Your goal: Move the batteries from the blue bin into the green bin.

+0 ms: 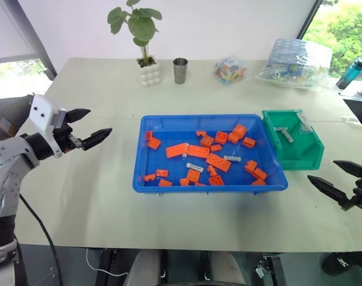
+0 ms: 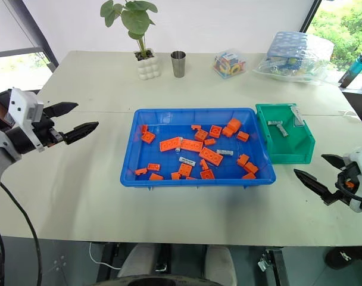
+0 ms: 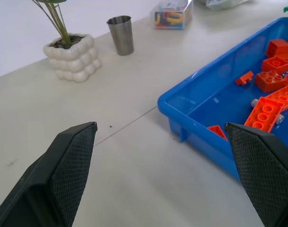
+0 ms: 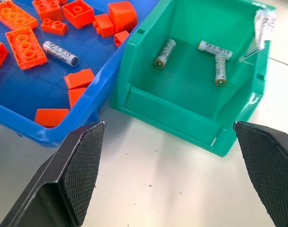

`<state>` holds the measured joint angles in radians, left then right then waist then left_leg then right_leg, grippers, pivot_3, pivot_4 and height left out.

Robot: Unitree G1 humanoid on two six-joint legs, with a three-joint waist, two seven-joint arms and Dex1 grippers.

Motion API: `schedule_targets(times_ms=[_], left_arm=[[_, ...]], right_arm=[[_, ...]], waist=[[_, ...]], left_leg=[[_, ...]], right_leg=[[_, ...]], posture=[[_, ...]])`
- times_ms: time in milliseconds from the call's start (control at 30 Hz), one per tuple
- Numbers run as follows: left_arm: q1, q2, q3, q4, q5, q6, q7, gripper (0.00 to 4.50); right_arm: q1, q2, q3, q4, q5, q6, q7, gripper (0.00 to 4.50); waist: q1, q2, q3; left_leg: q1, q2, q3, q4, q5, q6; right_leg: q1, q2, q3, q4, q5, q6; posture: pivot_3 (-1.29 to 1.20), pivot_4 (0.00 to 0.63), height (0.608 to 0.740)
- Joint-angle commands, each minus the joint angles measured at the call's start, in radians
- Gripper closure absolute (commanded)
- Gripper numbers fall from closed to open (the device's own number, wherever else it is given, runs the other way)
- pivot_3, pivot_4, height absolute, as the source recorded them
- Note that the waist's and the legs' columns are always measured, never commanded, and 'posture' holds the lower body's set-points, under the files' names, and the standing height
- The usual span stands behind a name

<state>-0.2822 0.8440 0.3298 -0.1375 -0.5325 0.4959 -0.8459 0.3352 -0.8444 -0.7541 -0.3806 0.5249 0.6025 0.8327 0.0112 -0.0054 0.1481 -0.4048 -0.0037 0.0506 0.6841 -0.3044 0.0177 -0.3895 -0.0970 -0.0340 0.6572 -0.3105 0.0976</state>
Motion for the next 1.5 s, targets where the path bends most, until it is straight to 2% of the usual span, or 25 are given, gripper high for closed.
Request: schedule_targets(times_ms=[33,367,567,733,833,900,1033,1100,1200,1267,1367,1500], left_arm=[[-0.020,0.005,0.014,-0.008,-0.003,-0.018,-0.005,0.00],[-0.025,0.006,0.028,-0.006,-0.054,0.044,-0.023,0.00],[-0.003,0.010,0.017,-0.027,-0.030,0.021,-0.025,0.00],[-0.010,-0.005,0.014,-0.049,-0.042,0.018,-0.027,0.00],[-0.002,-0.005,0.018,-0.080,-0.077,0.045,-0.045,0.00],[0.005,0.009,0.011,-0.104,-0.101,0.060,-0.078,0.00],[-0.011,0.050,-0.015,-0.125,-0.124,0.076,-0.155,0.00],[-0.024,0.071,-0.026,-0.131,-0.136,0.087,-0.189,0.00],[-0.035,0.104,-0.040,-0.143,-0.149,0.089,-0.247,0.00],[-0.042,0.116,-0.050,-0.147,-0.146,0.085,-0.265,0.00],[-0.034,0.126,-0.046,-0.162,-0.146,0.082,-0.277,0.00],[-0.006,0.119,-0.029,-0.200,-0.156,0.094,-0.255,0.00]], right_arm=[[-0.011,-0.008,-0.025,-0.030,0.009,-0.001,-0.008,0.04],[-0.033,-0.011,-0.019,-0.027,0.038,0.025,0.006,0.04],[-0.036,-0.026,-0.005,-0.021,0.003,0.009,0.001,0.04],[-0.093,-0.089,0.023,0.016,0.001,0.002,0.040,0.04],[-0.182,-0.155,0.065,0.042,0.023,0.003,0.085,0.04],[-0.283,-0.210,0.148,0.064,0.029,-0.012,0.127,0.04],[-0.600,-0.254,0.424,0.113,0.022,-0.034,0.217,0.04],[-0.765,-0.219,0.559,0.152,0.006,-0.037,0.267,0.04],[-1.006,-0.086,0.782,0.246,-0.055,-0.042,0.335,0.04],[-1.098,-0.008,0.889,0.302,-0.101,-0.074,0.378,0.04],[-1.245,0.170,1.066,0.477,-0.224,-0.148,0.411,0.04],[-1.399,0.372,1.206,0.758,-0.375,-0.248,0.404,0.04]], waist=[[0.000,0.000,0.000],[0.000,0.000,0.000],[0.001,0.000,0.000],[0.000,0.000,0.000],[-0.003,0.000,0.000],[-0.010,0.000,0.000],[-0.023,0.000,0.001],[-0.026,0.000,0.001],[-0.029,0.000,0.002],[-0.029,-0.001,0.002],[-0.030,-0.001,0.002],[-0.030,-0.001,0.002]], left_leg=[[0.000,0.000,0.000,0.000,0.000,0.000],[0.000,0.000,0.000,0.000,0.000,0.000],[0.000,0.000,0.000,0.000,0.000,0.000],[0.000,0.000,0.000,0.000,0.000,0.000],[0.000,0.000,0.000,0.000,0.000,0.000],[0.000,0.000,0.001,0.000,0.001,-0.001],[0.000,0.000,0.000,0.000,0.001,-0.002],[0.000,0.000,0.000,0.000,0.001,-0.002],[-0.001,0.000,0.000,0.000,0.002,-0.002],[-0.001,0.000,0.000,0.001,0.002,-0.003],[-0.003,-0.001,0.000,0.001,0.002,-0.003],[-0.005,-0.001,0.001,0.002,0.002,-0.003]], right_leg=[[0.000,0.000,0.000,0.000,0.000,0.000],[0.000,0.000,0.000,0.000,0.000,0.000],[0.000,0.000,0.000,0.000,0.000,0.000],[0.000,0.000,0.000,0.000,0.000,0.000],[0.000,0.000,0.000,0.000,0.000,0.000],[0.000,0.000,0.000,0.000,0.000,0.000],[-0.001,0.000,0.000,0.000,0.000,0.000],[-0.001,0.001,0.000,0.000,0.000,0.000],[-0.002,0.001,0.000,0.000,0.000,0.000],[-0.003,0.001,0.000,0.001,0.000,0.000],[-0.006,0.000,0.000,0.004,0.000,0.000],[-0.009,0.000,0.000,0.008,0.000,0.000]], posture=[[0.00,0.150,0.716],[0.00,0.150,0.716],[0.00,0.150,0.716],[0.00,0.150,0.716],[0.00,0.150,0.716],[0.00,0.150,0.716],[0.00,0.150,0.716],[0.00,0.150,0.716],[0.00,0.150,0.716],[0.00,0.150,0.716],[0.00,0.150,0.716],[0.00,0.150,0.716]])
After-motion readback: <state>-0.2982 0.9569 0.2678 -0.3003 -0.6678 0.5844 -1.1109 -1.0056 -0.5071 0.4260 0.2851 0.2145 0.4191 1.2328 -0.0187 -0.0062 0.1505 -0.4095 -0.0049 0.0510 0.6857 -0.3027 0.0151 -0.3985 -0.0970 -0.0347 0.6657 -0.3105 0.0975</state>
